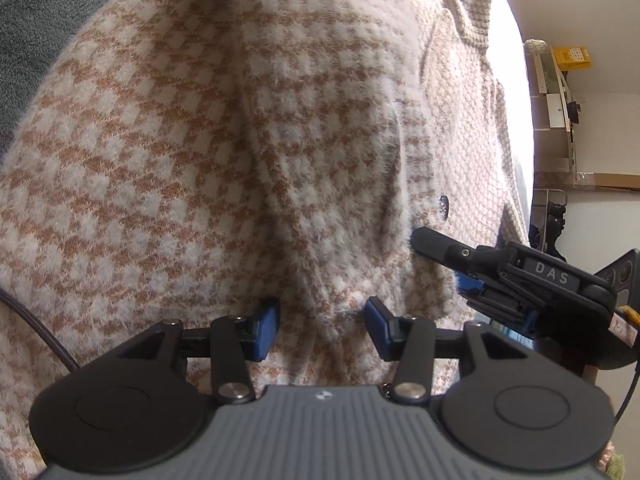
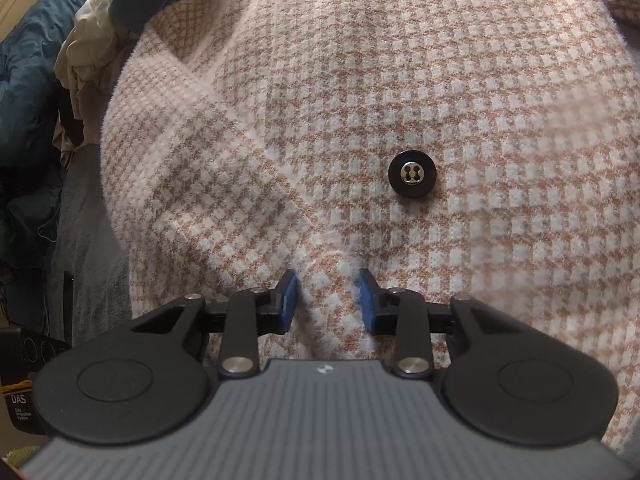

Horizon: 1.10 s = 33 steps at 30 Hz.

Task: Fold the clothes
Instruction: 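Grasp the coat front edge with the right gripper while the left gripper grasps the coat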

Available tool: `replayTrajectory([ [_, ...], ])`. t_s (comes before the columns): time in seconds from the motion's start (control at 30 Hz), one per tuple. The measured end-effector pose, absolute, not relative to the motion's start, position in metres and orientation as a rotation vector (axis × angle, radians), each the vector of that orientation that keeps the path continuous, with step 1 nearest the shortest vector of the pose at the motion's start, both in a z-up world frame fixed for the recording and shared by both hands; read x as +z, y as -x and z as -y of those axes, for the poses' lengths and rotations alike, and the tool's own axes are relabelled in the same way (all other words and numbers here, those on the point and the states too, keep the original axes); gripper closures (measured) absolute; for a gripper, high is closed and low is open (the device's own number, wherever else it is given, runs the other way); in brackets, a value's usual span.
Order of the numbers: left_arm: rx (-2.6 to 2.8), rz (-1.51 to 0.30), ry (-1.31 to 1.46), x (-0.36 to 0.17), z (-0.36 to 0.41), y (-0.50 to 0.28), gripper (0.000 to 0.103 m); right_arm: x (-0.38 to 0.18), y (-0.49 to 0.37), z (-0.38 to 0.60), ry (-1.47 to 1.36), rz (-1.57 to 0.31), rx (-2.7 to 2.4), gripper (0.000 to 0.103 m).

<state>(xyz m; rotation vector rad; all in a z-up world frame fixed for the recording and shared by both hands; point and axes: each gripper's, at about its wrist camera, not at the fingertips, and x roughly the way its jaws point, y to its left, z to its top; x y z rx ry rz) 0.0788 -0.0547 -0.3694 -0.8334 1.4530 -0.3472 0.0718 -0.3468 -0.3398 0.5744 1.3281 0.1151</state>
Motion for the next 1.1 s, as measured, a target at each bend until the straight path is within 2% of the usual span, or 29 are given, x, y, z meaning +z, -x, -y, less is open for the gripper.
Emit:
replayTrajectory([
  [0.03, -0.347, -1.45, 0.84, -0.37, 0.054, -0.08, 0.055, -0.336, -0.071, 0.351, -0.629, -1.326, 0.122, 0.087],
  [0.2, -0.376, -1.42, 0.941, -0.374, 0.045, -0.079, 0.053, -0.329, -0.06, 0.372, -0.945, -1.296, 0.153, 0.089],
  [0.4, -0.438, -1.38, 1.039, -0.379, 0.039, -0.076, 0.039, -0.337, -0.036, 0.386, -1.319, -1.231, 0.184, 0.089],
  [0.57, -0.499, -1.311, 1.215, -0.383, 0.027, -0.071, 0.02, -0.335, -0.022, 0.389, -1.577, -1.148, 0.239, 0.089],
  [0.63, -0.5, -1.296, 1.305, -0.387, 0.022, -0.068, 0.017, -0.332, -0.019, 0.388, -1.637, -1.116, 0.256, 0.089],
  [0.77, -0.425, -1.295, 1.452, -0.401, 0.02, -0.063, 0.017, -0.34, -0.009, 0.394, -1.648, -1.104, 0.185, 0.089],
  [0.9, -0.411, -1.306, 1.407, -0.403, 0.026, -0.067, 0.019, -0.368, 0.0, 0.398, -1.559, -1.164, 0.059, 0.086],
  [1.1, -0.411, -1.339, 1.257, -0.396, 0.038, -0.075, 0.045, -0.366, -0.013, 0.399, -1.33, -1.202, 0.076, 0.083],
])
